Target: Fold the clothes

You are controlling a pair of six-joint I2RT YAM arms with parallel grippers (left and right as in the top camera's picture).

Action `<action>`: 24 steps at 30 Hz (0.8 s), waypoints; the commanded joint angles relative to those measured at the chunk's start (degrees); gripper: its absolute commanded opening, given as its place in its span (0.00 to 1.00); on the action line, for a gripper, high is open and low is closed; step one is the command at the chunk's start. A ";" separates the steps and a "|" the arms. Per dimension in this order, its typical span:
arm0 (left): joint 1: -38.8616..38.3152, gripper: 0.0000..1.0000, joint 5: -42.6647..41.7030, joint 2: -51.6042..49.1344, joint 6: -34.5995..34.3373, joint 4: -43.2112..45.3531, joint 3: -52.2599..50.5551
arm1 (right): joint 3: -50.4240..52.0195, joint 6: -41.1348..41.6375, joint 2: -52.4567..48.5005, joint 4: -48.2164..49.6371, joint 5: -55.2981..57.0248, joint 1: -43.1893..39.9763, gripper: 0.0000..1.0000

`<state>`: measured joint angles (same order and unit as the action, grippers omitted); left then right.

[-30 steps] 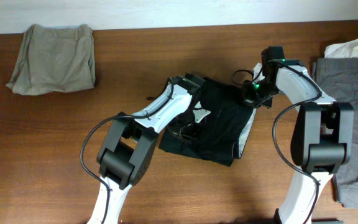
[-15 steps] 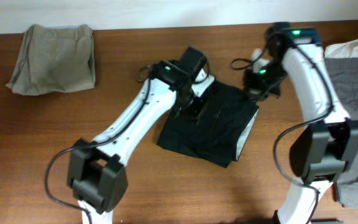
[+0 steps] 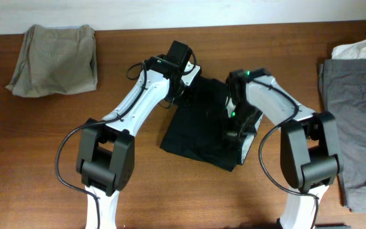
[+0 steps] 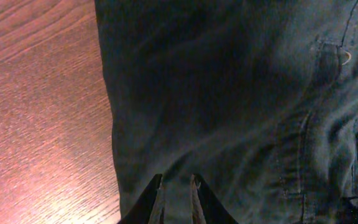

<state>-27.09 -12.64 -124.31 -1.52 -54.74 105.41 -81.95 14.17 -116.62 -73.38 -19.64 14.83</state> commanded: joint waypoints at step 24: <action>8.55 0.99 1.20 0.98 3.26 -11.91 6.47 | 4.98 7.06 24.46 1.88 12.66 -8.17 0.95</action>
<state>-20.08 -7.49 -125.45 -1.48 -64.36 111.33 -75.16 22.11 -97.25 -70.85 -8.88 6.92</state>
